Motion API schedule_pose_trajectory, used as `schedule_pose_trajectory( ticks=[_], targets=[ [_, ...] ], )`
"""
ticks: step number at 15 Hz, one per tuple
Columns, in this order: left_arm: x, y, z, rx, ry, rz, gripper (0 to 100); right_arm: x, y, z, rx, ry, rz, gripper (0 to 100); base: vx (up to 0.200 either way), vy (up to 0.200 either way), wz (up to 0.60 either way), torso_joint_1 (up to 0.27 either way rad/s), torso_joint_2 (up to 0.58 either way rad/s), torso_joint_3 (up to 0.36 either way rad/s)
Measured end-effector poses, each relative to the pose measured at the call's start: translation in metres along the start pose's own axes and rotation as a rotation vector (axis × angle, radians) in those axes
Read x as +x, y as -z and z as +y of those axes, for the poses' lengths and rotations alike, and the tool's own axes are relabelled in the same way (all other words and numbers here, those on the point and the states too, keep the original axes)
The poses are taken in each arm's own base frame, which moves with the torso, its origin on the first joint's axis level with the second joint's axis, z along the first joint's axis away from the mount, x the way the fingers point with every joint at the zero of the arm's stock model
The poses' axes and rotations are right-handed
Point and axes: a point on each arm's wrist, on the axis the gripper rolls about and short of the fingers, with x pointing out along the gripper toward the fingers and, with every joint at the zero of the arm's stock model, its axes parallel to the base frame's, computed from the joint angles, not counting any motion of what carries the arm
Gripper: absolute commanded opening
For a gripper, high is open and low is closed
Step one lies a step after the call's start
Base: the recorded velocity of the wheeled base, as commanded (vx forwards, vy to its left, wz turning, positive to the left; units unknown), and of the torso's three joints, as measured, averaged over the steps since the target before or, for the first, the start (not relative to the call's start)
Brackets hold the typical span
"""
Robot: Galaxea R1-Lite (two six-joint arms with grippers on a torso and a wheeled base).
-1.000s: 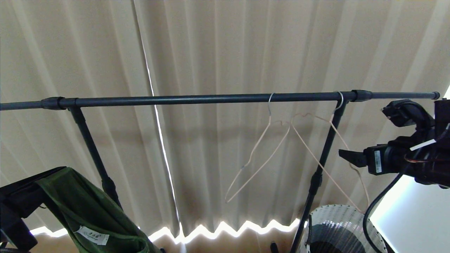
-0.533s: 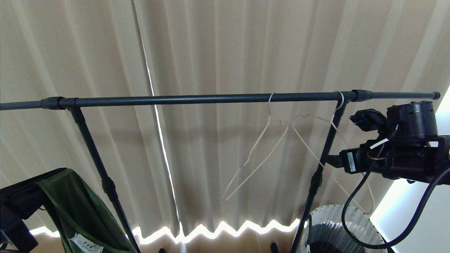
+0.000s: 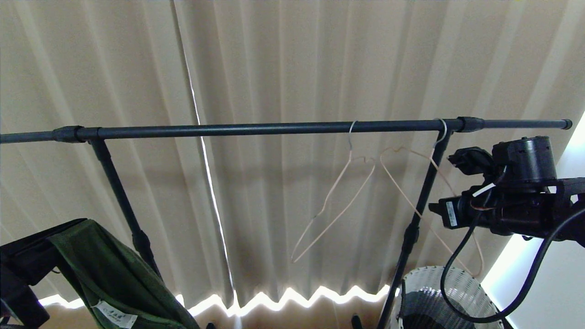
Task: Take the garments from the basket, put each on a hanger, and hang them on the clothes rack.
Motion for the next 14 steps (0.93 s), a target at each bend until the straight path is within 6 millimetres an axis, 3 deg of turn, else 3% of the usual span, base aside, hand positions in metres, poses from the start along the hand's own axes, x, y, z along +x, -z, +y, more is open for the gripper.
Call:
schedule_pose_trajectory(
  ticks=[9,14],
  targets=[
    [0.000,0.000,0.000,0.001,-0.001,-0.002,0,-0.002,-0.001,0.000,0.003,0.001,-0.009,0,0.000,0.000,0.00,0.000,0.00,0.000],
    [0.000,0.000,0.000,0.000,-0.001,-0.002,0,-0.015,-0.006,-0.004,0.013,0.002,-0.050,0,0.000,0.000,0.00,0.000,0.00,0.000]
  ],
)
